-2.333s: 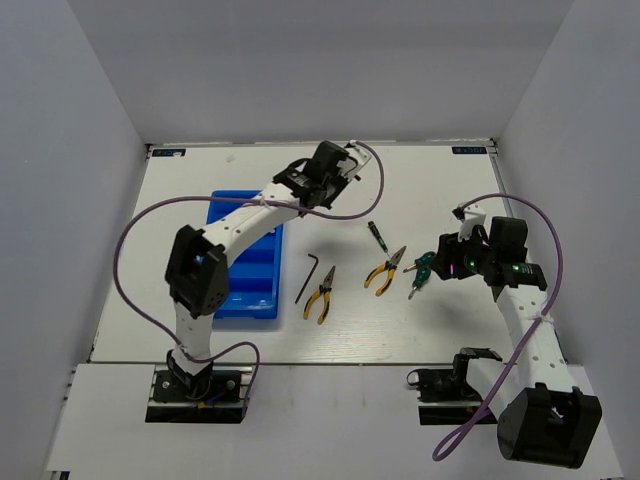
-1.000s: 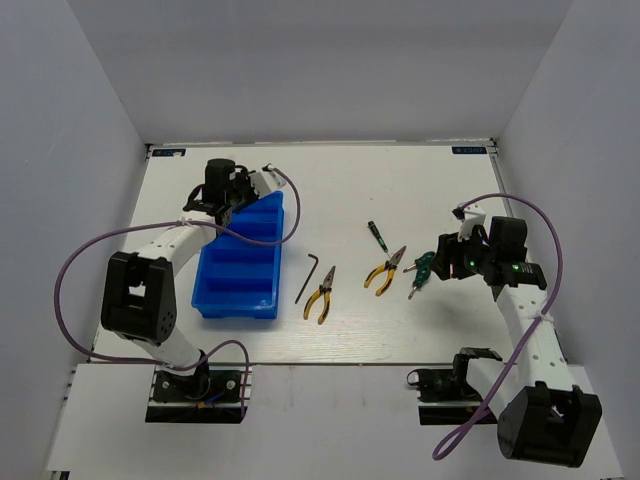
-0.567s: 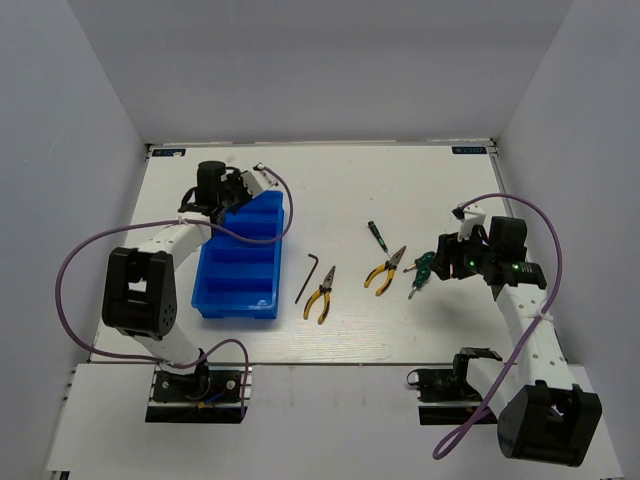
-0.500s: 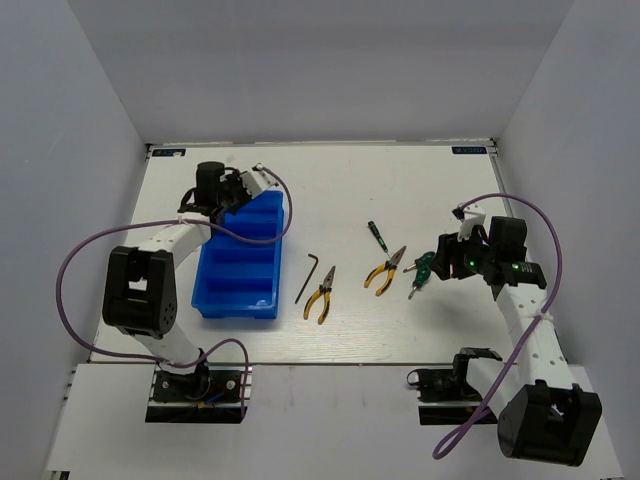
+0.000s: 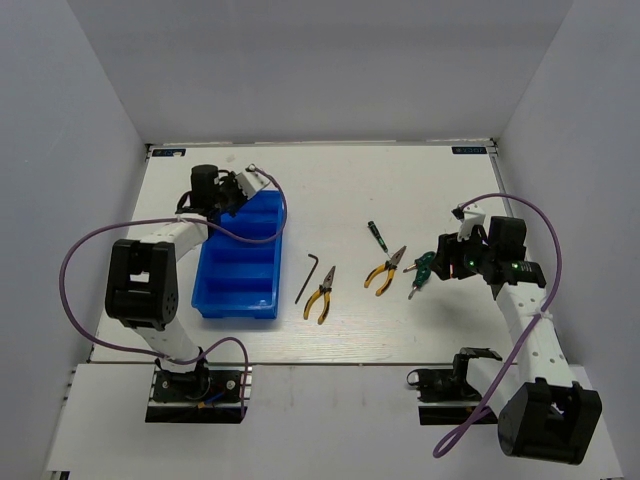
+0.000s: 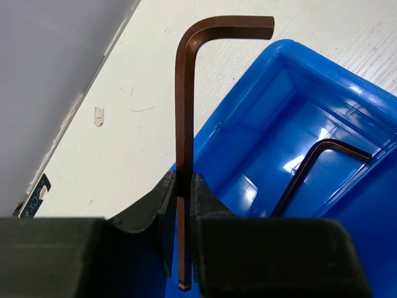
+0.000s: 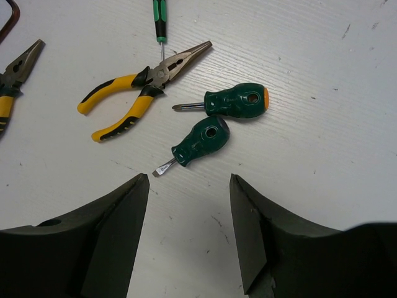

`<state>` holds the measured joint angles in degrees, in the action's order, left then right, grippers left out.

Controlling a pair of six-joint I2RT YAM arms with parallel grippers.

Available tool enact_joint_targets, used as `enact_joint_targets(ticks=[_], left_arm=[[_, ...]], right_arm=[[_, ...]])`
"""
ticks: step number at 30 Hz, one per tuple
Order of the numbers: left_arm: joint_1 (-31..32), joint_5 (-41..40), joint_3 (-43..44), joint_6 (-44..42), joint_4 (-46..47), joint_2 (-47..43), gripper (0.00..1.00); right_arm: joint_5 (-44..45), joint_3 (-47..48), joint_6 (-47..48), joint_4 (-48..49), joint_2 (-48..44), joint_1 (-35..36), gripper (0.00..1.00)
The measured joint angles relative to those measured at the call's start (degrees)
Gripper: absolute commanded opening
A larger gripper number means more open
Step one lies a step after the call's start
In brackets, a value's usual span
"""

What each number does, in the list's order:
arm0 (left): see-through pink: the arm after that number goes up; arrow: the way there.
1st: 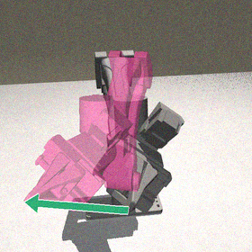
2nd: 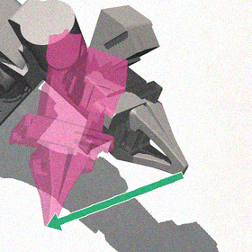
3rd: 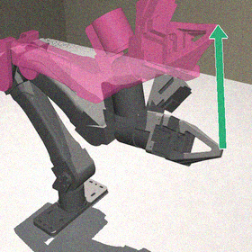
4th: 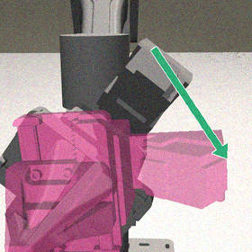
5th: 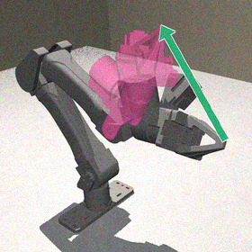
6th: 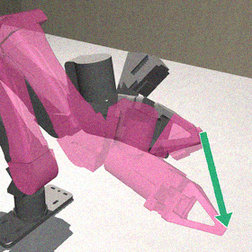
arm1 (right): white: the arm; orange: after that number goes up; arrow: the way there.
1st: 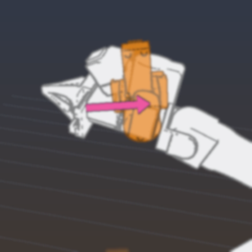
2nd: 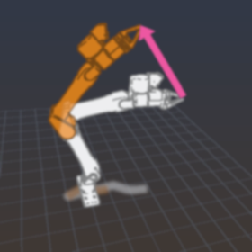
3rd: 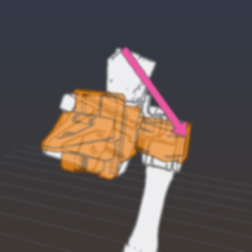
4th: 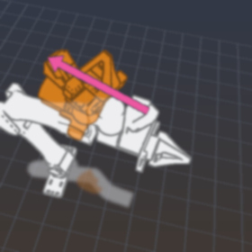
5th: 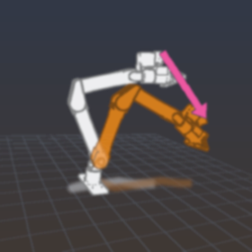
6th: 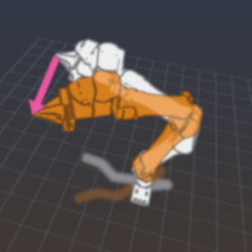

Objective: Sort the tools into containers

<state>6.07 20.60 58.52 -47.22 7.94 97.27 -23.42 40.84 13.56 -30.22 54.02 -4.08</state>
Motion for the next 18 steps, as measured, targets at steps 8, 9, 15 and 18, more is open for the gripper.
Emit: enact_joint_targets(ticks=[8,9,15,18], left_arm=[[-1.1,1.4,-1.6,1.7,2.3,0.0,0.13],[-1.2,1.5,-1.9,1.8,2.7,0.0,0.15],[-1.6,1.9,-3.3,2.5,3.9,0.1,0.31],[-1.7,2.1,-3.5,3.2,4.6,0.1,0.41]], right_arm=[[0.4,0.0,0.0,0.0,0.5,0.0,0.61],[0.4,0.0,0.0,0.0,0.5,0.0,0.61],[0.4,0.0,0.1,0.0,0.5,0.0,0.61],[0.5,0.0,0.1,0.0,0.5,0.0,0.61]])
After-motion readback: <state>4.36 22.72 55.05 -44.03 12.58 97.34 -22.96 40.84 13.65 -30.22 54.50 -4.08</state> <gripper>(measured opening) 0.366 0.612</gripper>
